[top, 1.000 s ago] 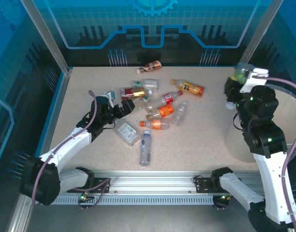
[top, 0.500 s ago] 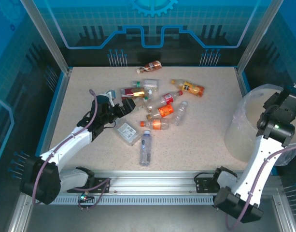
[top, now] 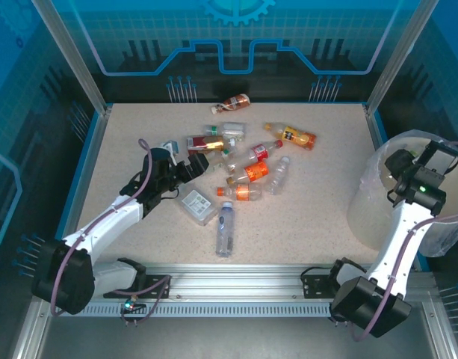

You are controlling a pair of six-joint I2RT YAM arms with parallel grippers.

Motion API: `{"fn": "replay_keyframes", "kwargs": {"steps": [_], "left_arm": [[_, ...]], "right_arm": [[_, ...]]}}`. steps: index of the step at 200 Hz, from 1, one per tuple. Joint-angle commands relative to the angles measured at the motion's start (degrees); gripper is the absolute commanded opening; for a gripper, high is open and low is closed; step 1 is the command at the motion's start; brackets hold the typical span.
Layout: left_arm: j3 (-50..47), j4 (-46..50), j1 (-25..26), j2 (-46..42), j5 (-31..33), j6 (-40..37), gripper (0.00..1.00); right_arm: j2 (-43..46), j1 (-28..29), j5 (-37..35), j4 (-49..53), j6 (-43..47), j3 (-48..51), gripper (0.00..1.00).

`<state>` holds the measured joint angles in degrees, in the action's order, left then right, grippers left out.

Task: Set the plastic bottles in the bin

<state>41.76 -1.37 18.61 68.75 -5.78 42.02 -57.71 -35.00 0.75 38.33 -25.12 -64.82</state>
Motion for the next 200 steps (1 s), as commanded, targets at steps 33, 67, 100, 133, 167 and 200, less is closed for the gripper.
{"fn": "replay_keyframes", "kwargs": {"steps": [33, 67, 100, 133, 167, 200], "left_arm": [[2.5, 2.4, 0.5, 1.2, 2.6, -0.6, 0.99], [2.5, 4.8, 0.5, 0.7, 4.6, 0.5, 0.99], [2.5, 9.0, 0.5, 0.3, 5.3, 3.0, 0.99], [2.2, 14.7, 1.2, -0.5, 6.3, 5.1, 0.99], [3.1, 22.4, 3.5, -1.4, 9.7, 6.1, 0.99], [3.4, 29.2, 8.4, -2.9, 15.4, 7.8, 0.99]], "right_arm": [[-3.8, 5.7, 7.2, -5.9, -3.5, -0.5, 0.48], [-5.3, 6.9, 7.9, -7.1, -4.1, -0.4, 0.55], [-4.8, 6.9, 7.6, -8.2, -3.7, 1.3, 0.72], [-3.5, 6.9, 4.7, -7.0, -4.0, 2.0, 0.79], [-1.2, 6.9, -0.2, -3.6, -4.6, 1.4, 0.84], [1.9, 6.9, -4.1, 0.5, -4.3, -0.2, 0.89]]}}
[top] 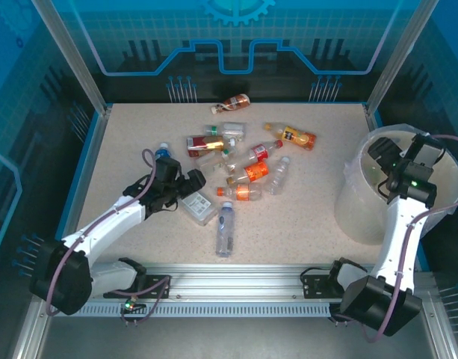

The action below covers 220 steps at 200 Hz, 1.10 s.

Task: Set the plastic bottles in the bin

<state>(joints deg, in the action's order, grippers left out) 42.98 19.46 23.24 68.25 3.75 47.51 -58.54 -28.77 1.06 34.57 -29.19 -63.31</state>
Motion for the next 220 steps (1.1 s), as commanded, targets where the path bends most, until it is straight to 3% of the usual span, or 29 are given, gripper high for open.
{"fn": "replay_keyframes", "kwargs": {"steps": [1, 11, 17, 59, 101, 147, 220], "left_arm": [[2.2, 8.5, 3.9, -2.5, 6.1, 2.4, 0.99], [1.9, 10.2, 5.0, -3.0, 8.2, 3.3, 0.99], [1.6, 11.0, 5.3, -3.2, 9.0, 3.8, 0.99], [-0.7, 11.8, 5.4, -3.7, 9.7, 7.0, 0.99], [1.3, 13.2, 5.4, 0.6, 8.6, 6.6, 0.99], [7.4, 18.2, 4.8, 8.5, 13.3, 15.2, 0.99], [17.3, 21.1, 2.9, 21.7, 13.9, 17.8, 0.99]], "right_arm": [[2.9, 0.6, -4.5, 4.4, -0.3, -1.8, 0.89], [4.3, 0.6, -5.5, 5.4, -0.4, -2.3, 0.91], [5.3, 0.6, -6.4, 6.1, -0.6, -2.6, 1.0], [11.0, 5.2, -9.3, 8.2, 0.0, -5.7, 1.0], [11.8, 14.3, 0.9, 8.0, 4.6, -9.4, 1.0], [10.7, 26.4, 9.4, 4.1, 8.5, -8.7, 1.0], [6.0, 45.3, -0.9, 5.2, 15.2, -10.1, 1.0]]}}
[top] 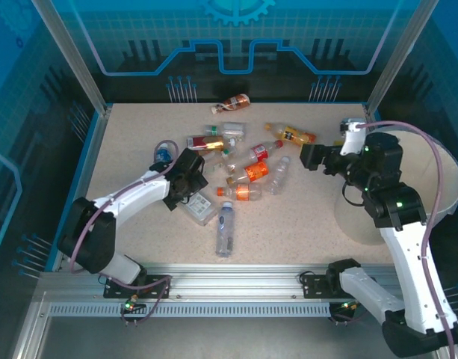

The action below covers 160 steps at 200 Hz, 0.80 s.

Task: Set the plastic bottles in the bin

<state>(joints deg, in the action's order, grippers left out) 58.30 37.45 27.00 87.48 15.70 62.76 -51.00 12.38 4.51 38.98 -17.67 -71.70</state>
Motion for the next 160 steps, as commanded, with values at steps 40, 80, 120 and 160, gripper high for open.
{"fn": "replay_keyframes", "kwargs": {"steps": [40, 80, 120, 160], "left_arm": [[2.9, 3.7, -2.2, 5.7, 2.5, 3.3, 0.99], [2.3, 0.9, -2.3, 8.7, 0.7, 2.7, 0.99], [0.4, -4.4, -2.3, 9.4, -0.1, 2.5, 0.95], [-3.1, -9.0, -2.3, 9.3, -0.6, 2.3, 0.78]], "right_arm": [[-3.5, 8.8, -5.7, 0.1, 4.8, -1.7, 1.0], [-5.5, 11.8, -7.4, -0.1, 5.4, -1.6, 1.0], [-7.3, 15.2, -7.9, -0.8, 5.3, -0.9, 1.0], [-8.7, 17.5, -7.7, -3.2, 2.3, 2.4, 1.0]]}}
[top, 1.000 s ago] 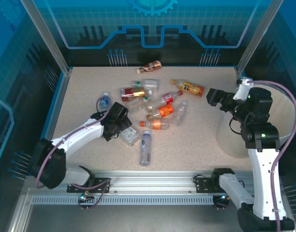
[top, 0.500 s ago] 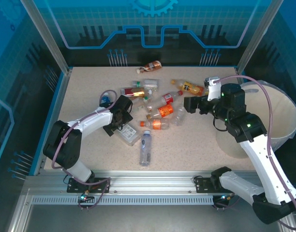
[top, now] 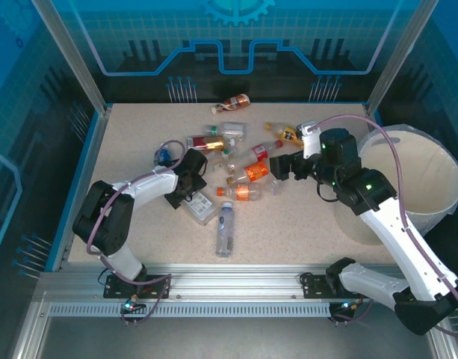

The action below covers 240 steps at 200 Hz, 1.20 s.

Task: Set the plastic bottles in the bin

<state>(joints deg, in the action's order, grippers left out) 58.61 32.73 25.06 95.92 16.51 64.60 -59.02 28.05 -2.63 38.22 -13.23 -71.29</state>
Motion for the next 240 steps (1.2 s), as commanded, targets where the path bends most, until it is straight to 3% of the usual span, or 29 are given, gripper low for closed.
{"fn": "replay_keyframes", "kwargs": {"steps": [1, 35, 74, 130, 190, 200, 219, 240], "left_arm": [[-3.4, -4.3, -0.4, 0.9, -1.4, 0.3, 0.78], [-5.0, -7.5, -0.4, -2.1, -1.5, -4.9, 0.7], [-9.0, -15.2, -0.4, -11.3, -1.9, -9.4, 0.68], [-7.5, -26.3, 1.7, -23.4, -12.7, -16.7, 0.64], [-2.1, -33.4, 7.1, -24.4, -17.3, -18.1, 0.64], [-1.9, -34.6, 7.5, -24.3, -18.0, -17.5, 0.64], [-1.9, -36.8, 8.0, -24.5, -19.3, -16.7, 0.64], [-2.0, -37.6, 8.1, -24.8, -19.9, -16.3, 0.65]], "right_arm": [[-0.8, 1.9, -0.6, -2.5, -2.3, 2.0, 1.0], [-1.5, 3.2, -0.8, -4.5, -7.5, 4.9, 1.0], [-1.2, 4.0, 1.2, -10.6, -14.0, 9.5, 1.0], [-2.0, 6.0, 9.6, -19.1, -14.1, 12.8, 1.0], [-5.1, 9.3, 18.1, -28.1, -11.3, 13.7, 1.0], [-6.2, 10.3, 16.4, -27.9, -11.2, 13.0, 1.0], [-8.9, 12.5, 6.5, -25.3, -13.2, 11.7, 1.0], [-11.9, 13.3, 4.7, -25.0, -14.1, 11.2, 1.0]]}}
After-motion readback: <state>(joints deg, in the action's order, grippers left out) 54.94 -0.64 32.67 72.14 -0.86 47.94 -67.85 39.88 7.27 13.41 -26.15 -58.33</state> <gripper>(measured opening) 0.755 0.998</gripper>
